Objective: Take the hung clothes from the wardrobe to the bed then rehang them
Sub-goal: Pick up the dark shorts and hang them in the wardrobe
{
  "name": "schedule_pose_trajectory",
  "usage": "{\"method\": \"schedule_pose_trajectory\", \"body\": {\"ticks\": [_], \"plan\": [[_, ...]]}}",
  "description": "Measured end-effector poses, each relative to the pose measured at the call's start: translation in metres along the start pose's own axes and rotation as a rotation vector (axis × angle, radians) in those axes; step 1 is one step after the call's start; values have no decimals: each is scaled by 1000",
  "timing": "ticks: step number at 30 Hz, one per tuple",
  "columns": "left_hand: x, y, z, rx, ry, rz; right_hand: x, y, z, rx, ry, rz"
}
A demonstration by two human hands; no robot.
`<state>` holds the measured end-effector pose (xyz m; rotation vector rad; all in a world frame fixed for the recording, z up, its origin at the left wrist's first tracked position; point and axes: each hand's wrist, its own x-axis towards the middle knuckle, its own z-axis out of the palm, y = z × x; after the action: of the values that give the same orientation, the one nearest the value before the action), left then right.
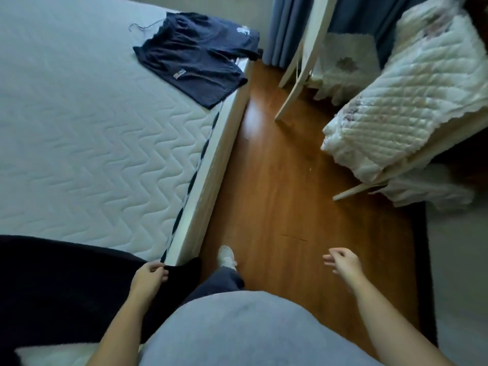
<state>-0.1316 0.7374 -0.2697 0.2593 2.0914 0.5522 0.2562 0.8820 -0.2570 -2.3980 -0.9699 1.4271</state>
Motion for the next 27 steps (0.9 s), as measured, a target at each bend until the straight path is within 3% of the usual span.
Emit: {"method": "schedule_pose_trajectory", "body": {"ticks": [2,6,11,15,21,27], "plan": [[24,28,-2,93,-24,19,17,-58,13,-63,-32,-88],[51,86,2,582,-111,110,44,-145,31,-210,-104,-210],[92,162,29,412,-152,83,102,-200,26,-265,-129,-179],[136,235,56,492,-185,104,173,-232,0,-246,-98,-41],[192,363,82,407,-64,50,282,-340,-33,-122,-95,111],[231,476,106,348,-8,77,358,-503,-17,-234,-176,-33]]}}
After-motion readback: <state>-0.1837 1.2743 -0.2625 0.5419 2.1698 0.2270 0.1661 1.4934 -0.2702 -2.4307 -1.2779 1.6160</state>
